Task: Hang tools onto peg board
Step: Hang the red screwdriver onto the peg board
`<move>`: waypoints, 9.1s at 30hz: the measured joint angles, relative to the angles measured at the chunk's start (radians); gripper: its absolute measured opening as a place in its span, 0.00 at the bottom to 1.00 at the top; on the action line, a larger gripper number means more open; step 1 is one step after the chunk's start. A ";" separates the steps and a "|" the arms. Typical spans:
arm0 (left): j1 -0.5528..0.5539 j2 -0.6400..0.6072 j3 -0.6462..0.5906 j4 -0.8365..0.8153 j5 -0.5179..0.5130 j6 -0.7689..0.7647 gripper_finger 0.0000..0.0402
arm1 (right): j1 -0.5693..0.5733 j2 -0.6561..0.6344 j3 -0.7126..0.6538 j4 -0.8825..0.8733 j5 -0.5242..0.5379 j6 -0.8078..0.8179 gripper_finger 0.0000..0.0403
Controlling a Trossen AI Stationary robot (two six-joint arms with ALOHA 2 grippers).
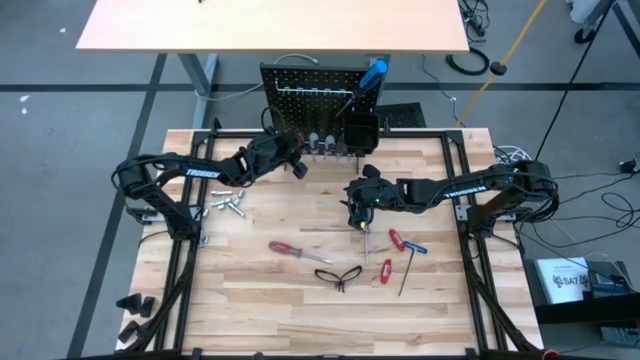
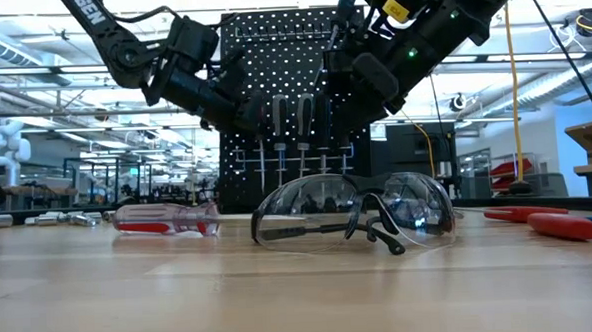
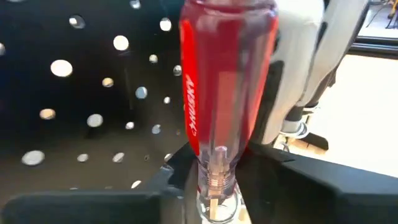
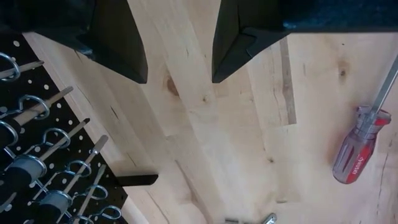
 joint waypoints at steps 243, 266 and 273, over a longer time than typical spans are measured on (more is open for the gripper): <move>0.038 -0.294 0.040 -0.323 -0.016 -0.048 0.27 | -0.027 0.066 -0.192 0.347 0.052 0.094 0.42; 0.039 -0.102 0.040 -0.308 -0.068 -0.080 0.27 | -0.027 0.066 -0.192 0.350 0.052 0.085 0.42; 0.039 -0.076 0.041 -0.293 -0.075 -0.104 0.38 | -0.027 0.066 -0.192 0.352 0.052 0.071 0.42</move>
